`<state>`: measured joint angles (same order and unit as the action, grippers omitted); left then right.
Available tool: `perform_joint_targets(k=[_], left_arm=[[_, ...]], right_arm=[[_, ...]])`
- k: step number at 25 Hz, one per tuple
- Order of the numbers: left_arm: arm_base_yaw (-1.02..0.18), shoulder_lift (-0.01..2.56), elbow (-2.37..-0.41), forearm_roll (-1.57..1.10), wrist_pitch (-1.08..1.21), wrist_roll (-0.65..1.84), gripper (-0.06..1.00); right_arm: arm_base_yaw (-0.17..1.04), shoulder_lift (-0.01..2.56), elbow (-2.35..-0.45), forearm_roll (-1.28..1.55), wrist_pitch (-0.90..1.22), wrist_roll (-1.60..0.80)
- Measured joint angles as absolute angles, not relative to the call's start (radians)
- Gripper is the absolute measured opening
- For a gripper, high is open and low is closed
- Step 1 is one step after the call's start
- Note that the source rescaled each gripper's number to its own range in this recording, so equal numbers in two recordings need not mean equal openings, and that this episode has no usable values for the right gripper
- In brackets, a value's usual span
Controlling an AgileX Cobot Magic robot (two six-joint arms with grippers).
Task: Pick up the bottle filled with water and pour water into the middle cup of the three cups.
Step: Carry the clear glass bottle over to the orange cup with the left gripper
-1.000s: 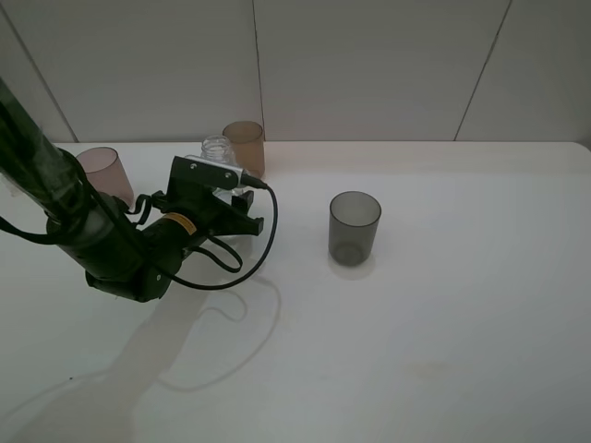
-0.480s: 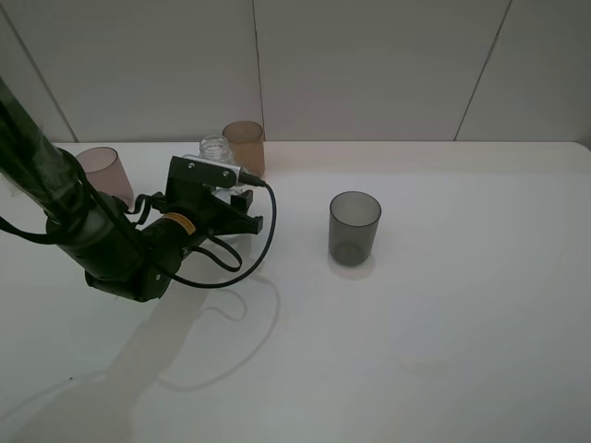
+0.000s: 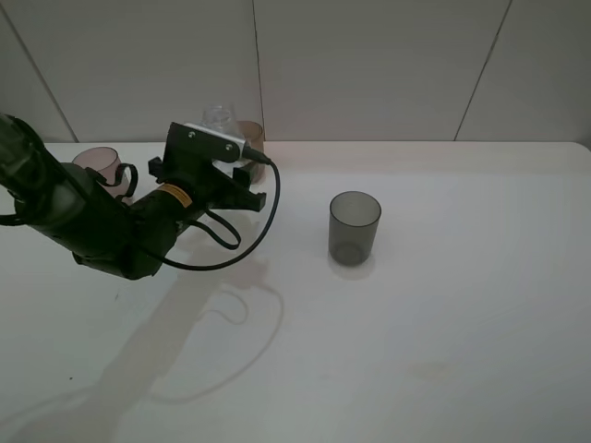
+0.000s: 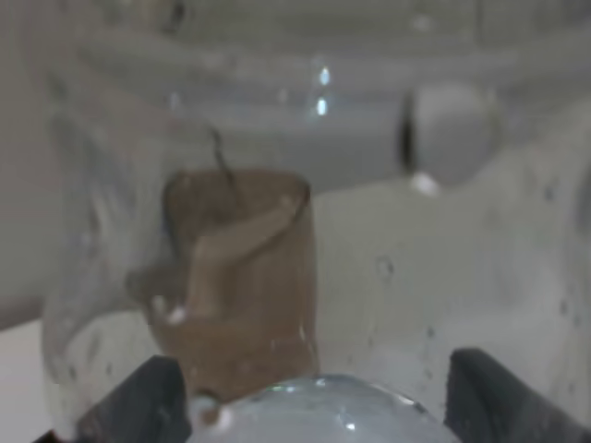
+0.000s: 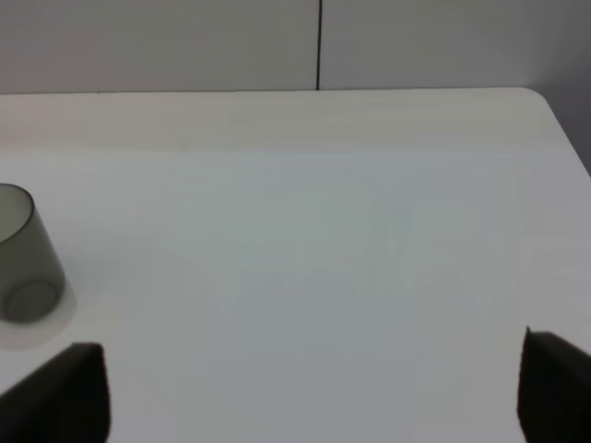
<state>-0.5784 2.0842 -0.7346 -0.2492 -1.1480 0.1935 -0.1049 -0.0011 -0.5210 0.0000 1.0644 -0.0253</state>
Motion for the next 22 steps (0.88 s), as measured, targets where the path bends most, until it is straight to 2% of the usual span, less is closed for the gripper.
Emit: perform_joint_targets(k=[10,16,22], left_arm=[[-0.560,1.865,-0.823,-0.267,-0.701,0.405,0.02],[-0.478,1.834,-0.946,-0.252,-0.368,0.484,0.02],[-0.403,1.830,-1.093,-0.112,-0.021,0.509,0.02]], right_arm=[[-0.105,-0.001,-0.521,0.000,1.064,-0.025],[-0.105,-0.001,-0.521,0.000,1.064,-0.025],[-0.105,-0.001,-0.521,0.000,1.064,-0.025]])
